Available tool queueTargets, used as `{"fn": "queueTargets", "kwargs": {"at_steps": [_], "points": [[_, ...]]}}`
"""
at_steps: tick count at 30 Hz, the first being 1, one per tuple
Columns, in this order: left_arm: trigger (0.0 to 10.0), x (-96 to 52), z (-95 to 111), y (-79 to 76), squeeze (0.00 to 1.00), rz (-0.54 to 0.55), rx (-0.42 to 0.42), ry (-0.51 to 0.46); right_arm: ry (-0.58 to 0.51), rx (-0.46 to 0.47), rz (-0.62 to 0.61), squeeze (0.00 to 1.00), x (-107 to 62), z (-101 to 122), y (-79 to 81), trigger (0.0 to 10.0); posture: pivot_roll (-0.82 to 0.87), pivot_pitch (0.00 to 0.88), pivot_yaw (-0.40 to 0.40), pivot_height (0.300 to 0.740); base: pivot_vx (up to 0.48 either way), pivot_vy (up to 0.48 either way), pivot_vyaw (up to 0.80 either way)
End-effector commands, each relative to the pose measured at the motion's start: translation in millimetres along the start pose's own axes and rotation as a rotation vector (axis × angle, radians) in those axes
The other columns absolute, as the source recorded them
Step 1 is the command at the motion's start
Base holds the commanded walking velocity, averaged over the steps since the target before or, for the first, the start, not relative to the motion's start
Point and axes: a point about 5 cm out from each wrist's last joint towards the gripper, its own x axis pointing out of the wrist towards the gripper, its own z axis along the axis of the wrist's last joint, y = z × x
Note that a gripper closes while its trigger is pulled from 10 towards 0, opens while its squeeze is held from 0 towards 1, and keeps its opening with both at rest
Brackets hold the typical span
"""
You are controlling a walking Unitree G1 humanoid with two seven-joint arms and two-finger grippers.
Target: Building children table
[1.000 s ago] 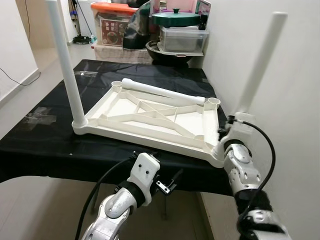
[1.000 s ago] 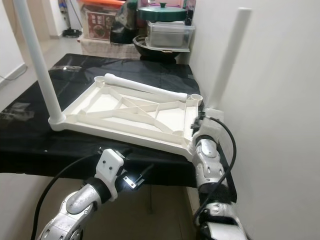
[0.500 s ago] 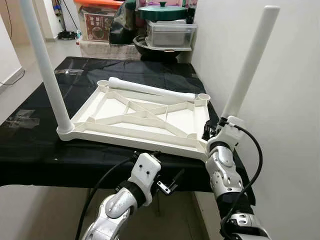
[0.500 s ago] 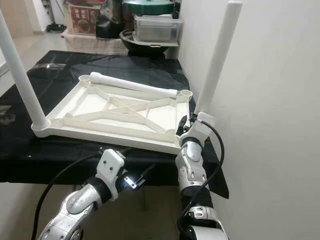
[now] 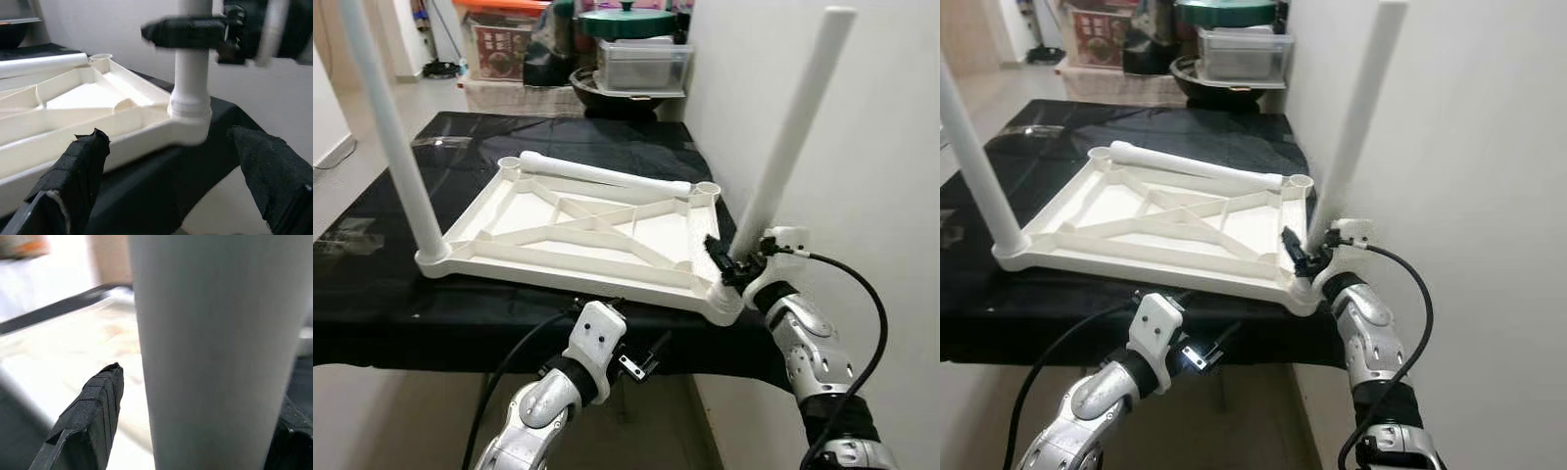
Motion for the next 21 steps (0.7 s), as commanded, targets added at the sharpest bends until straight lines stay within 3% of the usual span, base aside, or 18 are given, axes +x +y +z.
{"fn": "queueTargets", "kwargs": {"at_steps": [1,2,5,11,12,13,14,21], "points": [[10.0,0.6,-1.6,-0.5,0.0,-0.003,-0.001,0.003,0.061,0.003,0.224,0.0,6.3,-10.3,29.7,10.0,0.16,0.0,-0.08,0.74,0.0,0.0,0.0],[10.0,0.6,-1.6,-0.5,0.0,-0.003,-0.001,0.003,0.061,0.003,0.224,0.0,6.3,-10.3,29.7,10.0,0.16,0.0,-0.08,0.74,0.0,0.0,0.0],[10.0,1.0,-1.2,0.2,0.0,-0.003,0.004,0.0,0.121,-0.014,0.419,0.0,1.8,-14.4,45.1,10.0,0.17,0.0,-0.085,0.74,0.0,0.0,0.0],[10.0,1.5,-0.9,0.8,0.0,-0.006,0.006,-0.001,0.123,0.0,0.524,0.0,1.7,-10.9,55.1,10.0,0.17,0.0,-0.082,0.74,0.0,0.0,0.0],[10.0,1.6,-1.0,0.7,0.0,-0.007,0.005,-0.001,0.112,0.011,0.537,0.0,2.4,-8.2,56.5,1.1,0.17,0.0,-0.082,0.74,0.0,0.0,0.0],[10.0,1.7,-1.1,0.7,0.0,-0.007,0.004,-0.001,0.106,0.018,0.547,0.0,2.7,-6.3,57.1,1.1,0.17,0.0,-0.082,0.74,0.0,0.0,0.0],[10.0,1.7,-0.9,0.6,0.0,-0.008,0.004,-0.001,0.097,0.021,0.546,0.0,3.5,-4.3,57.2,0.0,0.17,0.0,-0.084,0.74,0.0,0.0,0.0],[10.0,1.9,0.1,0.5,0.0,-0.009,0.005,-0.003,0.097,0.012,0.489,0.0,7.1,-5.7,54.6,0.0,0.17,0.0,-0.087,0.74,0.0,0.0,0.0]]}}
